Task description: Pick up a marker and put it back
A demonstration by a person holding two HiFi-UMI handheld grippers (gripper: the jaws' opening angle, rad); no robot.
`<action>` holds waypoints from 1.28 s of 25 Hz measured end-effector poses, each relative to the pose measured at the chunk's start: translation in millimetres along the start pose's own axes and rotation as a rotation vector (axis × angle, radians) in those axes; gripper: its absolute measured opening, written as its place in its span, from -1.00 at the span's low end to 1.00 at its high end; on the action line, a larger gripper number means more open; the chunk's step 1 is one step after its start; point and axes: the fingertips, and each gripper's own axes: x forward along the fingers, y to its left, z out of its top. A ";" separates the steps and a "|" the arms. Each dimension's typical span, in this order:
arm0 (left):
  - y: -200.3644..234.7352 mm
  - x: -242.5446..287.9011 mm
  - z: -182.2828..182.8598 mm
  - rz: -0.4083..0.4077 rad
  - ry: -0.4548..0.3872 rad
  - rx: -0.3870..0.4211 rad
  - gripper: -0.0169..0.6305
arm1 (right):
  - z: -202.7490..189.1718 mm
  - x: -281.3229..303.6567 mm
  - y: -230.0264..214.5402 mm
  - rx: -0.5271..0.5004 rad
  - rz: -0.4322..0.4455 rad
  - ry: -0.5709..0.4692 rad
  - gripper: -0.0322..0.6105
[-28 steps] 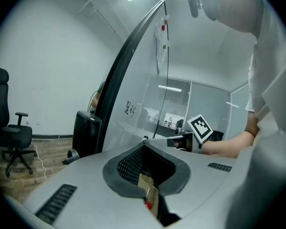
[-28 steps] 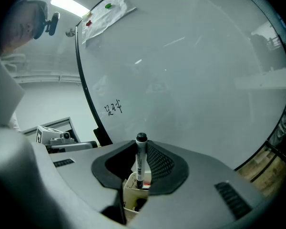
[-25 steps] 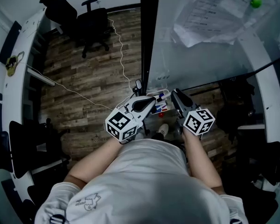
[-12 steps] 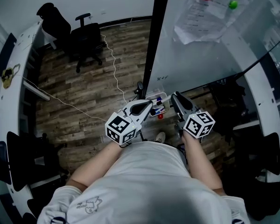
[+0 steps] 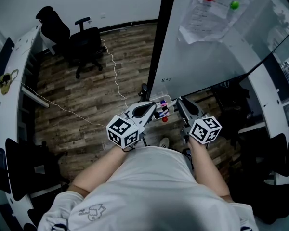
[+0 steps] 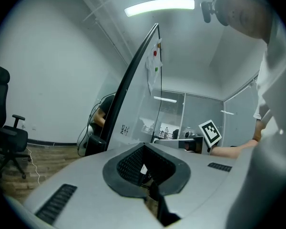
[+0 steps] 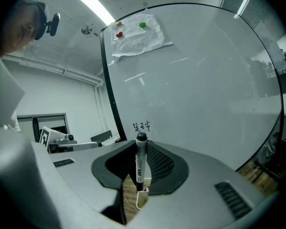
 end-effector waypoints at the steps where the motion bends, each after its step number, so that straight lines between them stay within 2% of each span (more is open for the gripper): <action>1: 0.1 -0.2 -0.8 0.006 -0.001 0.000 -0.93 | -0.4 -0.4 -0.2 -0.002 0.002 0.003 -0.66; 5: 7.5 -1.0 -6.4 0.061 0.004 -0.001 -0.93 | 0.1 2.8 -4.2 -0.027 0.020 0.019 -0.66; 11: 19.0 1.9 -8.0 0.146 0.012 -0.003 -0.93 | -2.6 15.8 -12.5 -0.047 0.095 0.069 -0.66; 22: 33.4 27.0 -12.6 0.339 -0.020 -0.031 -0.93 | -18.2 44.0 -33.6 -0.041 0.329 0.220 -0.66; 32: 22.3 29.9 -46.5 0.554 -0.077 -0.088 -0.93 | -36.5 47.0 -42.4 -0.097 0.504 0.312 -0.66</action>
